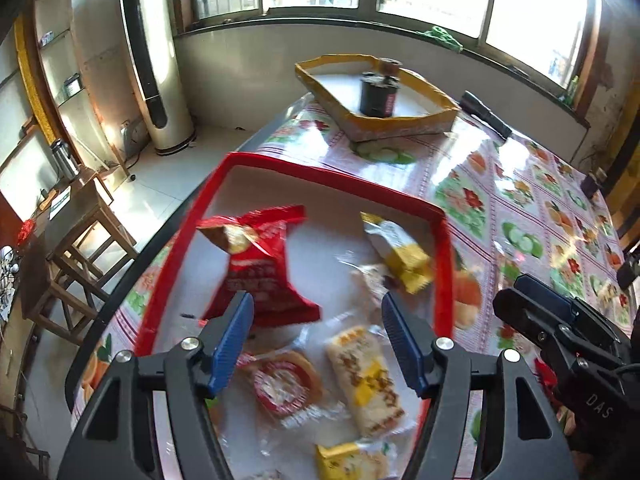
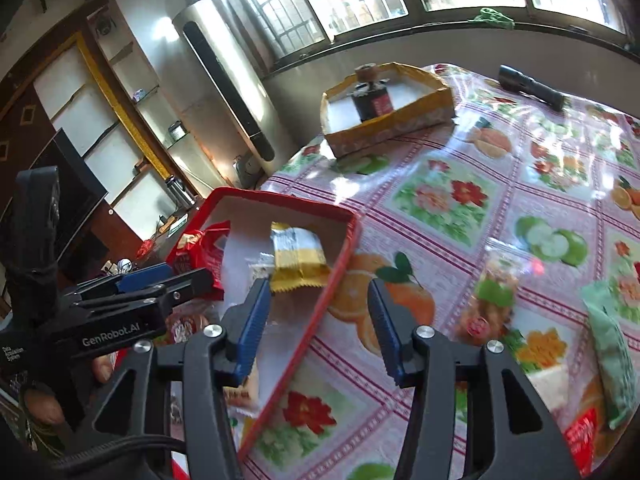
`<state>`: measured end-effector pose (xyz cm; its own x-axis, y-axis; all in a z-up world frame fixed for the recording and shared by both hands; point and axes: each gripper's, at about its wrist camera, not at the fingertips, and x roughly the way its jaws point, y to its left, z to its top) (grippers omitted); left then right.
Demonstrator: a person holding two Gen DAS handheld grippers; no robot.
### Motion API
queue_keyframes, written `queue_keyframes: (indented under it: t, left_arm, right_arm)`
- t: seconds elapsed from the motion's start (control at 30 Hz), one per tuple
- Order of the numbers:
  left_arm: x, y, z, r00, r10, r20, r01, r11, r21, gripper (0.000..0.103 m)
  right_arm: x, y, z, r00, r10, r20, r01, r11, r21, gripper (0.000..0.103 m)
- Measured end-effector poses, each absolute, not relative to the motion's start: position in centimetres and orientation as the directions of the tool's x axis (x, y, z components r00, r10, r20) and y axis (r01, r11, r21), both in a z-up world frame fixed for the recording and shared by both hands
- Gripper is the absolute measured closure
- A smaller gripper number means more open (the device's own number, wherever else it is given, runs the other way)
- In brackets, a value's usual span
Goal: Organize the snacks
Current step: 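Move both tools back over the remaining snacks on the table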
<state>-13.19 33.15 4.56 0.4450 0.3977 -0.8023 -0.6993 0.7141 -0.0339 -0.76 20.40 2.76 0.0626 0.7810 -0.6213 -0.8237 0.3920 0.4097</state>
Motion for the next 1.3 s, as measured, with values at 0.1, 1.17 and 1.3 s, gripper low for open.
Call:
queue_keyframes:
  t: [0.1,1.17,1.3]
  left_arm:
    - [-13.0,31.6,4.7,0.463,0.375,-0.803,-0.678,0.734,-0.048,0.036]
    - [-7.9,19.5,2.8,0.489,0.206,-0.848,-0.457,0.888,-0.048,0.035]
    - [-6.3,19.6,2.4,0.481,0.187,-0.857,-0.445,0.894,-0.054,0.035]
  right_arm:
    - [-0.6,18.3,3.0,0.086,0.782,-0.617,-0.812,0.414,0.412,0.043]
    - [3.1,-1.3,1.1,0.317,0.696,-0.645,-0.633,0.661,0.402,0.020]
    - [4.3,-0.4,0.8,0.325,0.670,-0.668,-0.650,0.671,0.357,0.020]
